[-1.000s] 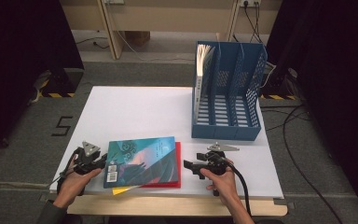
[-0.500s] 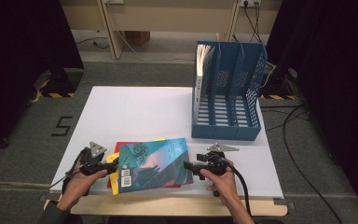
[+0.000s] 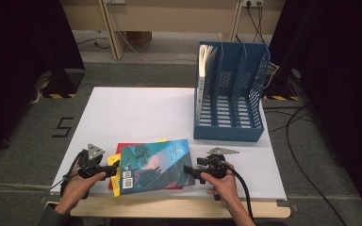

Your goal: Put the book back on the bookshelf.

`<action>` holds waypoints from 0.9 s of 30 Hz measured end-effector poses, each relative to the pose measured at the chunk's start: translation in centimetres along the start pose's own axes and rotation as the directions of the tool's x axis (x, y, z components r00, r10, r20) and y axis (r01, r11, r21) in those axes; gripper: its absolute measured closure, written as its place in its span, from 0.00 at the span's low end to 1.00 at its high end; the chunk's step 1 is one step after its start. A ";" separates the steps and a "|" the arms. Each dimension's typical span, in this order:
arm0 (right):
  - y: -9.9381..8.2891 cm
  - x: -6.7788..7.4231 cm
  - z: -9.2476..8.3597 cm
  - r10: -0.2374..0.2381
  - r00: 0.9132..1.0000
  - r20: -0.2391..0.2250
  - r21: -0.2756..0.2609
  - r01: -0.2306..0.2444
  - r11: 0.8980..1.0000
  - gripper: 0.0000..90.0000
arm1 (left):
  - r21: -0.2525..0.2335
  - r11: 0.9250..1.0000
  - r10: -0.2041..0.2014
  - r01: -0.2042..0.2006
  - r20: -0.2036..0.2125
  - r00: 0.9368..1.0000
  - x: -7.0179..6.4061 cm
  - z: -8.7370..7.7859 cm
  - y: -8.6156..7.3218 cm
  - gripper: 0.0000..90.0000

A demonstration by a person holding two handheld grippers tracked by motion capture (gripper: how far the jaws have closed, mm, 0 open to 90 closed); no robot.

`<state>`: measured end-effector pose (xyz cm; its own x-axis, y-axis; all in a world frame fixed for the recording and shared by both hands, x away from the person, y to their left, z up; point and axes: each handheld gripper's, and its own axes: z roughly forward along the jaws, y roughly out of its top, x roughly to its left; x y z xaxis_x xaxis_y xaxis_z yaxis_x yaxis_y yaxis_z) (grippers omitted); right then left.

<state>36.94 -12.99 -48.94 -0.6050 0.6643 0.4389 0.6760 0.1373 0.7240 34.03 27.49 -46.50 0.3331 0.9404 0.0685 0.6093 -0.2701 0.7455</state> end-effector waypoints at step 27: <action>-0.6 -0.2 1.2 0.141 0.981 -0.132 0.018 -0.140 0.990 0.40 | 0.017 0.999 0.049 -0.050 0.039 0.998 -1.2 -0.4 -0.5 0.19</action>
<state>37.10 -12.33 -50.10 -0.5538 0.5745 0.6027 0.7614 0.0564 0.6459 33.02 26.53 -46.65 0.3909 0.9171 0.0790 0.6039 -0.3203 0.7299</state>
